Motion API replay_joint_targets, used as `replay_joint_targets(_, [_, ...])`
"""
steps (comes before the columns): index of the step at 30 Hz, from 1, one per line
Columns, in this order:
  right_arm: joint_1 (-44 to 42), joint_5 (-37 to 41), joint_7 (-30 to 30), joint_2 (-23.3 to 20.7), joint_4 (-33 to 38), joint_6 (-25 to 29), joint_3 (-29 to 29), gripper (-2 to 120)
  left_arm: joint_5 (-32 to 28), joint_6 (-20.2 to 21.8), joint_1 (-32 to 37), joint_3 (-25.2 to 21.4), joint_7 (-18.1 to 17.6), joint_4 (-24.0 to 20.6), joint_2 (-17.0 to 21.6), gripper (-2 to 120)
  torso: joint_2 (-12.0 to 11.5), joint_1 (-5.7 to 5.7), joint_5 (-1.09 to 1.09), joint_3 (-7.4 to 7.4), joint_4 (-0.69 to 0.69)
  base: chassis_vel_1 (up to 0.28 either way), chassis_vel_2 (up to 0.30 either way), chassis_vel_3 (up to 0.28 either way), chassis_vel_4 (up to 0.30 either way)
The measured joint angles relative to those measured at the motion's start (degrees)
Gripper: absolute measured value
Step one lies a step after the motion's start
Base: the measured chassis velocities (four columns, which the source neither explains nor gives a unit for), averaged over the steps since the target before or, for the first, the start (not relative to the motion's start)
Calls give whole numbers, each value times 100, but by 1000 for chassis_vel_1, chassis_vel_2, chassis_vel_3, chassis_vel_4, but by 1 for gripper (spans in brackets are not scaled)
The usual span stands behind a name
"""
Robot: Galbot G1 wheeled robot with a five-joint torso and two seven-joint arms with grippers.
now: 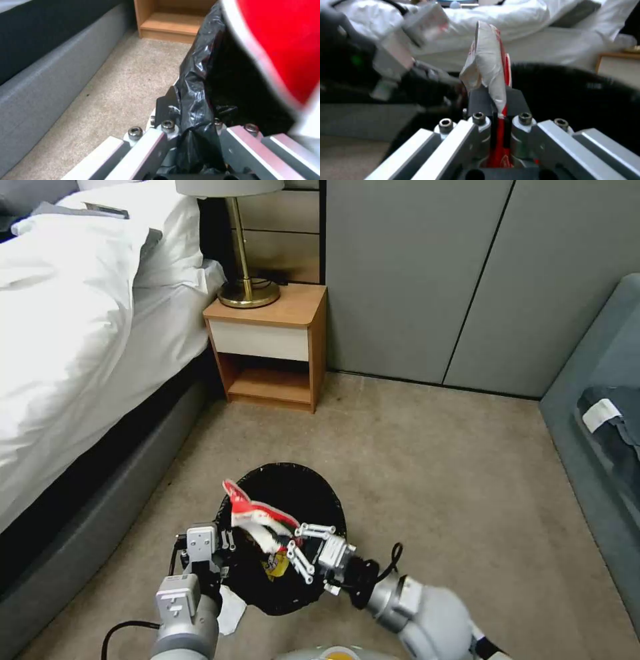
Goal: Pick up the trash bin, then pick up the garbage from the floor and place it into the trash bin.
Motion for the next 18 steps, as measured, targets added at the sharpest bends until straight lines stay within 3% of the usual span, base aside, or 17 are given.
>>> replay_joint_targets(8, [49, 196, 83, 35, -343, -4, 22, 0, 3, 0, 1, 1, -4, 2, 6, 1, 0, 0, -1, 0, 0, 0, 0, 0, 0])
replay_joint_targets(18, [60, 277, 154, 14, -359, -16, 77, 29, -10, -4, -13, 9, 13, 2, 17, 1, 0, 0, 0, 0, 0, 0, 0, 0, 0])
